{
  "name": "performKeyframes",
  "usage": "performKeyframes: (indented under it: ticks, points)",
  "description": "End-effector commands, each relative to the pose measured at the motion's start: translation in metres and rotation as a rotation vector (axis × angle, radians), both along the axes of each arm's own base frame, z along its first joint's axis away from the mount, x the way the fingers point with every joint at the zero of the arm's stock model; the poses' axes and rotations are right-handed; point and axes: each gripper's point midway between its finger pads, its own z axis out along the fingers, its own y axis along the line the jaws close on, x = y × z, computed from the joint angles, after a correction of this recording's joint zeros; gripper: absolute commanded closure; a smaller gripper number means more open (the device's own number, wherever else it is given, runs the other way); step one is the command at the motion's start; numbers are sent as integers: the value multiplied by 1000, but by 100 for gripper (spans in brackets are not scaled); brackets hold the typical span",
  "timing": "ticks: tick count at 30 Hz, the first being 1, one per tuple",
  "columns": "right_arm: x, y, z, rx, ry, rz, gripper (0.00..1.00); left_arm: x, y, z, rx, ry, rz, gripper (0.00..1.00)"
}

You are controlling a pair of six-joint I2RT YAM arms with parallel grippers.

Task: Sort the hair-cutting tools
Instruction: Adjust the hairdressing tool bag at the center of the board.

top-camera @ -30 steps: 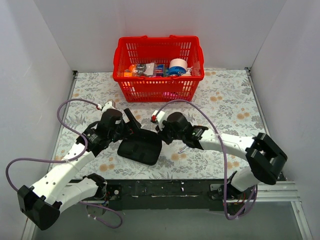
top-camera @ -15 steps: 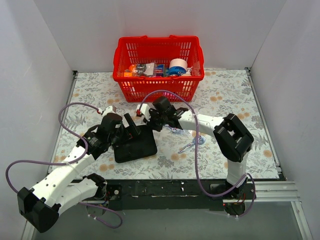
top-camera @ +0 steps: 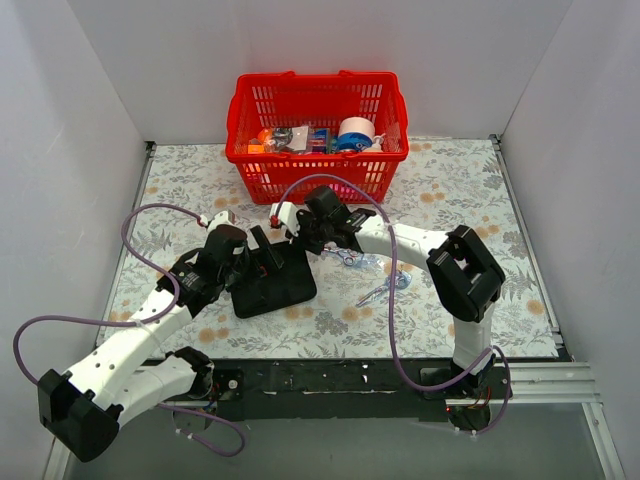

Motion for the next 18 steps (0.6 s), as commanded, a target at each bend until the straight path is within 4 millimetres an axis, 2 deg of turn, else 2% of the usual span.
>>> performKeyframes:
  ticks: [1, 6, 8, 11, 12, 14, 15, 16, 17, 18]
  points:
    - [22, -1, 36, 58, -114, -43, 99, 0, -1, 2, -5, -14, -11, 4]
    - [17, 3, 36, 61, -66, -40, 99, -1, -2, 2, -18, -10, -3, 4]
    - [16, 4, 42, 77, -59, -49, 95, -2, -2, 0, -23, -4, -3, 4]
    - [16, 0, 53, 91, -70, -76, 74, -4, -2, -2, -25, 2, -2, 4]
    - [18, -1, 58, 96, -82, -89, 64, -3, -2, -1, -28, 1, 0, 4]
    - [17, -6, 69, 109, -97, -102, 53, -3, -2, -2, -27, 1, -1, 4]
    - [17, -9, 73, 109, -109, -114, 40, -3, -2, -3, -27, 2, 2, 4]
    - [17, -11, 77, 113, -118, -122, 38, -3, -2, -3, -27, 1, 3, 4]
    - [16, -14, 91, 136, -138, -131, 38, -2, -1, -3, -26, -2, 6, 4]
    - [15, -21, 88, 124, -144, -151, 36, -2, -1, -3, -23, -4, 10, 4]
